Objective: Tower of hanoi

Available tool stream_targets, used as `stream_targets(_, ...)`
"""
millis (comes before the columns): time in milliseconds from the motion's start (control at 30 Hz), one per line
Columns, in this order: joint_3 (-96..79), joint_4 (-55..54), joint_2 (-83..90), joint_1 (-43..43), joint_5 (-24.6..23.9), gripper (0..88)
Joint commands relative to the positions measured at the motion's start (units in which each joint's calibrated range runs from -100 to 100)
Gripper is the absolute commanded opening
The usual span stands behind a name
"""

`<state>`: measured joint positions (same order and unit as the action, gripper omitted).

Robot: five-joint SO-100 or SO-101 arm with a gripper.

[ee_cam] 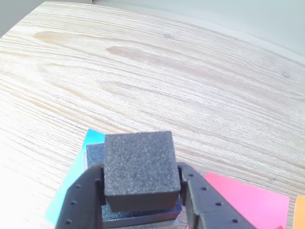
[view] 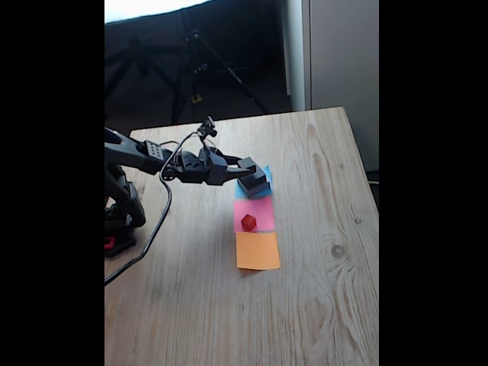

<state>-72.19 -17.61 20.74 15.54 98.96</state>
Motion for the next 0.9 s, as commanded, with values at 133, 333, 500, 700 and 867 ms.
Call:
stream_targets(133,-0.09,-3.31,-1.58,-0.12,1.04,4.9)
stream_targets(333,-0.18,-5.9,-3.93,0.05,1.04,5.7)
stream_targets(500,-0.18,-7.19,-5.37,0.13,1.04,6.6)
stream_targets(700,-0.09,-8.08,-6.13,0.13,1.04,6.8)
stream_targets(867,0.28,-8.08,-6.66,-0.04,1.04,7.4)
